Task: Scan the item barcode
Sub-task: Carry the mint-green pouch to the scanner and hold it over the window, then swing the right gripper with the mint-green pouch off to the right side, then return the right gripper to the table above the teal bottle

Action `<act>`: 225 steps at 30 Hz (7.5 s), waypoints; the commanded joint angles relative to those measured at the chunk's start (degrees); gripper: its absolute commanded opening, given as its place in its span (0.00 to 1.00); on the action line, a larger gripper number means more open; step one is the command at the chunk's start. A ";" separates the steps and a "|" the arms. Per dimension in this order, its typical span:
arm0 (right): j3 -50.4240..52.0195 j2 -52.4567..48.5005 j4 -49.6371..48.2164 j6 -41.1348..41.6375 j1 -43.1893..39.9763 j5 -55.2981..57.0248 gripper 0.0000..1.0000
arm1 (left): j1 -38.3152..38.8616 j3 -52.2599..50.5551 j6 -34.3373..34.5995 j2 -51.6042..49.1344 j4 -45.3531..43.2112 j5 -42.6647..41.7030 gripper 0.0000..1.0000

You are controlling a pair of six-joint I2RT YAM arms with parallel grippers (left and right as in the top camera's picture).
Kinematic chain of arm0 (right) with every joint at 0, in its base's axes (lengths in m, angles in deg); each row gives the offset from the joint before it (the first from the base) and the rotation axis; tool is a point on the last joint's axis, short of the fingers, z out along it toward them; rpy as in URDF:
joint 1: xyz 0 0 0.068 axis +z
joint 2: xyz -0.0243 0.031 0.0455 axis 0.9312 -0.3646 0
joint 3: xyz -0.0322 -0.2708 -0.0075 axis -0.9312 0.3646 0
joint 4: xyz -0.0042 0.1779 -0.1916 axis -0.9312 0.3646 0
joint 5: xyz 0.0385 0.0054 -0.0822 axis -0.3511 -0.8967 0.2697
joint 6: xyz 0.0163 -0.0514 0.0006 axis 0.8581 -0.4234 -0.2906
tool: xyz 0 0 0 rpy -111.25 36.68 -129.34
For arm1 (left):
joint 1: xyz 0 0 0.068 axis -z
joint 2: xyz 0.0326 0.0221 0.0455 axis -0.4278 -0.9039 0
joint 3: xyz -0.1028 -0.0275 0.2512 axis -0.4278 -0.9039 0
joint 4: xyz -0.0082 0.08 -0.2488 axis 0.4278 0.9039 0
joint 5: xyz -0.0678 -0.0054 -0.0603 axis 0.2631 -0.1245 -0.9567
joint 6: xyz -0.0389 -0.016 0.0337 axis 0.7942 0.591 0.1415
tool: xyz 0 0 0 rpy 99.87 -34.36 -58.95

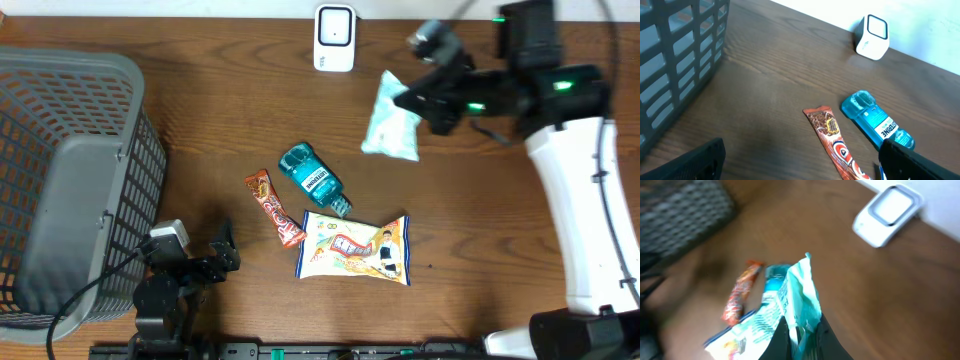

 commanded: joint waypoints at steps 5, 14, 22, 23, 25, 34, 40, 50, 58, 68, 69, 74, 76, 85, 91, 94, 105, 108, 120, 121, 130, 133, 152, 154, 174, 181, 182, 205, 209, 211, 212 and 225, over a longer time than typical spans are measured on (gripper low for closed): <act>4.72 -1.51 -18.03 0.00 14.25 32.57 0.01 | -0.20 -0.33 0.55 0.11 -0.04 -0.55 0.98; 5.18 -14.73 -46.25 -15.72 17.05 52.92 0.01 | -0.20 -0.33 0.55 0.11 -0.04 -0.55 0.98; 5.14 -27.80 -79.95 -30.18 16.90 54.69 0.01 | -0.20 -0.33 0.55 0.11 -0.04 -0.55 0.98; 5.07 -29.44 -84.15 -31.98 16.90 54.69 0.01 | -0.20 -0.33 0.55 0.11 -0.04 -0.55 0.98; 4.68 -32.76 -90.23 -36.20 16.90 54.53 0.01 | -0.20 -0.33 0.55 0.11 -0.04 -0.55 0.98; -2.23 -45.42 -94.25 -49.07 16.90 55.25 0.01 | -0.20 -0.33 0.55 0.11 -0.04 -0.55 0.98; -3.30 -46.53 -94.14 -49.11 16.85 55.93 0.01 | -0.20 -0.33 0.55 0.11 -0.04 -0.55 0.98; -3.32 -46.53 -88.98 -50.31 16.55 55.67 0.01 | -0.20 -0.33 0.55 0.11 -0.04 -0.55 0.98; -3.32 -46.93 -81.48 -50.56 16.04 55.10 0.01 | -0.20 -0.33 0.52 0.11 -0.04 -0.55 0.98; -3.30 -47.21 -73.22 -49.22 16.37 48.61 0.01 | -0.20 -0.33 0.55 0.11 -0.04 -0.55 0.98; -3.30 -47.34 -72.06 -49.22 16.31 47.45 0.01 | -0.20 -0.33 0.52 0.11 -0.04 -0.55 0.98; -3.30 -49.96 -72.37 -49.27 16.39 45.72 0.01 | -0.20 -0.33 0.55 0.11 -0.04 -0.55 0.98; -3.30 -50.99 -74.23 -49.03 16.59 45.88 0.01 | -0.20 -0.33 0.55 0.11 -0.04 -0.55 0.98; -3.32 -51.21 -79.41 -44.30 16.15 42.16 0.01 | -0.20 -0.33 0.55 0.11 -0.04 -0.55 0.98; -3.30 -53.46 -79.49 -44.17 15.41 41.38 0.01 | -0.20 -0.33 0.52 0.11 -0.04 -0.55 0.98; -3.32 -54.99 -79.45 -44.28 15.39 41.42 0.01 | -0.20 -0.33 0.55 0.11 -0.04 -0.55 0.98; -3.32 -54.77 -81.42 -43.67 14.82 48.17 0.01 | -0.20 -0.33 0.55 0.11 -0.04 -0.55 0.98; -3.32 -52.06 -77.13 -43.63 14.10 56.30 0.01 | -0.20 -0.33 0.52 0.11 -0.04 -0.55 0.98; -3.30 -31.69 -38.27 -30.45 -2.82 64.76 0.01 | -0.20 -0.33 0.55 0.11 -0.04 -0.55 0.98; -3.30 -30.36 -34.10 -28.79 -7.76 64.08 0.01 | -0.20 -0.33 0.55 0.11 -0.04 -0.55 0.98; -0.11 -30.53 -22.40 -19.63 -31.30 54.95 0.01 | -0.20 -0.33 0.55 0.11 -0.04 -0.55 0.98; 2.95 -30.53 -25.24 -17.81 -37.18 54.90 0.01 | -0.20 -0.33 0.55 0.11 -0.04 -0.55 0.98; 0.92 -10.67 -22.25 24.20 -40.61 24.61 0.99 | -0.20 -0.33 0.55 0.11 -0.04 -0.55 0.98; 0.92 -7.76 -19.61 27.36 -37.99 9.97 0.99 | -0.20 -0.33 0.55 0.11 -0.04 -0.55 0.98; 1.16 -5.42 -2.03 26.18 -0.59 -1.18 0.99 | -0.20 -0.33 0.55 0.11 -0.04 -0.55 0.98; 1.25 -5.44 0.50 26.16 8.92 11.58 0.99 | -0.20 -0.33 0.55 0.11 -0.04 -0.55 0.98; 1.25 -5.44 1.01 26.16 9.68 12.81 0.99 | -0.20 -0.33 0.55 0.11 -0.04 -0.55 0.98; 2.60 -5.66 1.99 26.16 13.92 16.61 0.99 | -0.20 -0.33 0.55 0.09 -0.04 -0.55 0.98; 6.27 -5.75 1.09 26.16 13.94 16.81 0.99 | -0.20 -0.33 0.52 0.09 -0.04 -0.55 0.98; 8.92 -5.77 -0.76 26.16 13.97 16.79 0.99 | -0.20 -0.33 0.55 0.11 -0.04 -0.55 0.98; 10.36 -5.77 -1.92 26.18 13.97 16.76 0.99 | -0.20 -0.33 0.55 0.11 -0.04 -0.55 0.98; 26.23 -6.08 -15.04 26.16 13.94 16.81 0.99 | -0.20 -0.33 0.52 0.11 -0.04 -0.55 0.98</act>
